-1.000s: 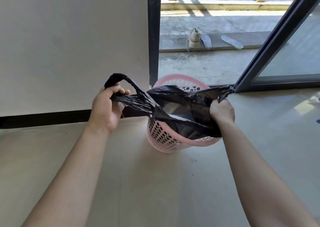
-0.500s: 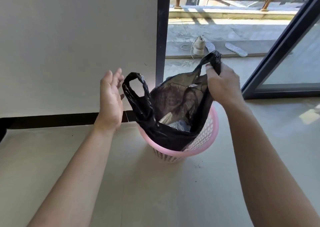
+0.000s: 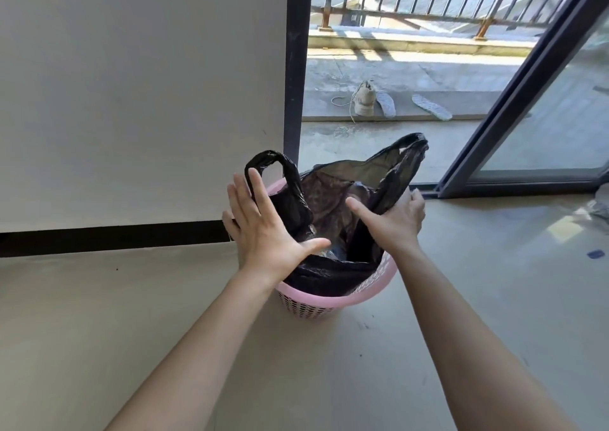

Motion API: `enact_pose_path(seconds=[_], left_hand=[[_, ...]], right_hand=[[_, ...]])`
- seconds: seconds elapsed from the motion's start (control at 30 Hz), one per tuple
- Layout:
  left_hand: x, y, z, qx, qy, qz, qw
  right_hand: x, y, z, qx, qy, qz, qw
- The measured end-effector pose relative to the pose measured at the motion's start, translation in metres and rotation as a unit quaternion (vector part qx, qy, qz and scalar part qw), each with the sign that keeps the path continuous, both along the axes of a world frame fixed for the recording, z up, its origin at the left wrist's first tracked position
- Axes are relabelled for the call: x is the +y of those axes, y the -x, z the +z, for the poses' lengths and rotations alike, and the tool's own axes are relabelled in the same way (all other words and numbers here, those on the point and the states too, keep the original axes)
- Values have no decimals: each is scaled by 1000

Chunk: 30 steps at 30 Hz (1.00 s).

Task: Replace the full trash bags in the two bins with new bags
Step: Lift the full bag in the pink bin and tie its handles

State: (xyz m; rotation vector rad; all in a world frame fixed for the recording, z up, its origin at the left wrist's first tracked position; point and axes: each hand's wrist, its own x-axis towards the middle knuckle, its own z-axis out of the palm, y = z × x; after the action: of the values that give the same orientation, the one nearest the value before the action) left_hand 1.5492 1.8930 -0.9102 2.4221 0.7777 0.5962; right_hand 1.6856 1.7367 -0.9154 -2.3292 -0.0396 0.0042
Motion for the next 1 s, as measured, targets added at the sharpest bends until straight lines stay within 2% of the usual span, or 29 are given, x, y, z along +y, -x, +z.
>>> enact_pose_path(seconds=[0.07, 0.1, 0.13, 0.2, 0.23, 0.3, 0.37, 0.4, 0.43, 0.47, 0.5, 0.57, 0.6, 0.67, 0.77, 0.87, 0.93, 1.0], left_hand=[[6, -7, -10, -20, 0, 61, 998], [13, -10, -14, -61, 19, 87, 994], [22, -12, -15, -112, 60, 106, 986], [38, -15, -10, -197, 211, 112, 951], [44, -16, -4, -246, 295, 107, 917], [56, -19, 14, -328, 420, 97, 841], [66, -19, 32, -390, 513, 66, 762], [69, -18, 40, -412, 564, 37, 715], [70, -16, 48, -420, 611, 7, 671], [72, -14, 53, -414, 643, -11, 645], [72, -13, 55, -396, 654, -18, 644], [71, -10, 53, -347, 628, -39, 695], [70, -9, 50, -326, 606, -54, 723], [66, -6, 46, -288, 582, -84, 756], [58, -4, 48, -254, 577, -108, 769], [49, -6, 52, -239, 542, -84, 801], [52, -8, 50, -289, 549, -25, 784], [59, -8, 47, -350, 578, 4, 738]], right_hand=[[2, -2, -4, 29, 55, 9, 998], [5, -4, -5, 18, 53, 14, 998], [7, -5, -6, -14, 29, 24, 999], [14, -5, -2, -73, -87, 50, 992], [18, -2, 7, -72, -166, 57, 982], [27, 4, 27, 1, -310, 75, 948], [35, 5, 41, 71, -436, 114, 890], [38, 7, 49, 92, -466, 127, 871], [41, 9, 54, 99, -468, 134, 868], [44, 8, 55, 95, -445, 141, 879], [46, 7, 52, 87, -392, 150, 903], [49, 5, 44, 68, -246, 195, 947], [48, 4, 40, 61, -177, 226, 956], [46, 13, 46, 62, -124, 282, 949], [46, 28, 56, 35, -64, 384, 920], [48, 33, 54, 53, -68, 451, 889], [48, 30, 52, 42, -75, 442, 893], [41, 21, 50, 28, -79, 423, 902]])
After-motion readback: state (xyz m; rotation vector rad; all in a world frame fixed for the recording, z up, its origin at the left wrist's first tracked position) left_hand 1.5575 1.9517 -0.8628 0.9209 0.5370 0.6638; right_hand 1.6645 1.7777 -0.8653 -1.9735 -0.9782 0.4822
